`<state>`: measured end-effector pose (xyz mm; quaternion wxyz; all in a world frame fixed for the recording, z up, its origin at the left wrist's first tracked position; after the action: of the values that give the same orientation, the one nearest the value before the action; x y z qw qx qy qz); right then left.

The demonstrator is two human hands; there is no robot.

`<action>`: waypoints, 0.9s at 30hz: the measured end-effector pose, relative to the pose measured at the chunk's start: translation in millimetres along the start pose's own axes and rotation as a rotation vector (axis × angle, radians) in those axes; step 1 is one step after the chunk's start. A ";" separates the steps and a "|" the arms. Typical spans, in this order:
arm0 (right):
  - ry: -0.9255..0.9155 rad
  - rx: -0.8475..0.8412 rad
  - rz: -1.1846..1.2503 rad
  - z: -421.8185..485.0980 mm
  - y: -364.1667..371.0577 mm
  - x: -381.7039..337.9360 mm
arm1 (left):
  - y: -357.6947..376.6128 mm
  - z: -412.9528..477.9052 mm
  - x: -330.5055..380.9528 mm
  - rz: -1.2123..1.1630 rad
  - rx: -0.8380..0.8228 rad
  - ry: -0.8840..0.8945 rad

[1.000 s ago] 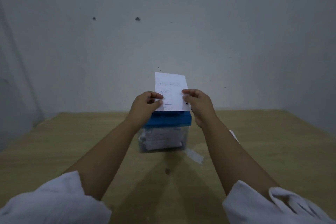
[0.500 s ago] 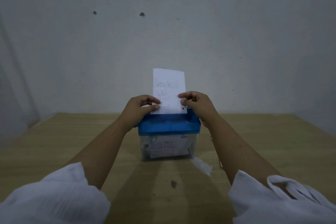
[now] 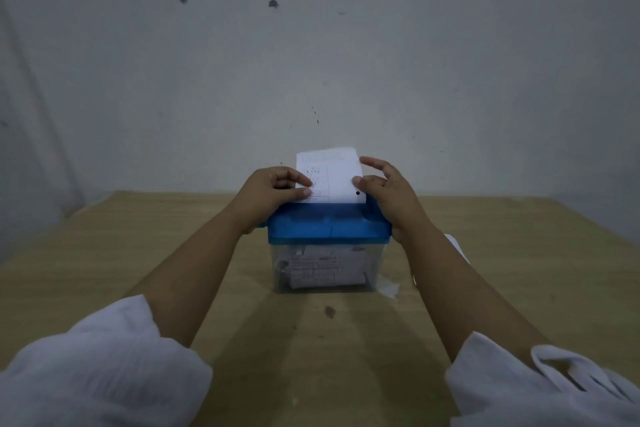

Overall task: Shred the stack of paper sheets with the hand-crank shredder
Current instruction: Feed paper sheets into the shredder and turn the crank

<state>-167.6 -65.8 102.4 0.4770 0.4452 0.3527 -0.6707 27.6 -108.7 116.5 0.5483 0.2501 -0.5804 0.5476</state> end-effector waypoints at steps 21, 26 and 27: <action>-0.090 0.028 -0.360 -11.3 -0.9 -26.1 | 23.6 -48.0 37.6 0.905 0.218 0.329; -0.106 0.054 -0.608 -13.1 -4.0 -25.5 | 40.5 -44.9 16.0 1.051 0.077 0.169; -0.176 0.047 -0.708 -15.5 -1.0 -31.0 | 39.4 -45.3 15.4 1.042 0.074 0.156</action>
<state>-159.9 -41.5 125.8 0.2333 0.2470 0.4272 -0.8379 4.7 -51.8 107.2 0.2358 -0.0938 -0.5656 0.7846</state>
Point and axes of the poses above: each hand's wrist, its own z-axis towards the middle knuckle, its own y-axis out of the palm, x = y × z, the point moved 8 cm from there along z, towards the middle knuckle, and after that the axes turned 6 degrees about -y, right-handed, at the moved point
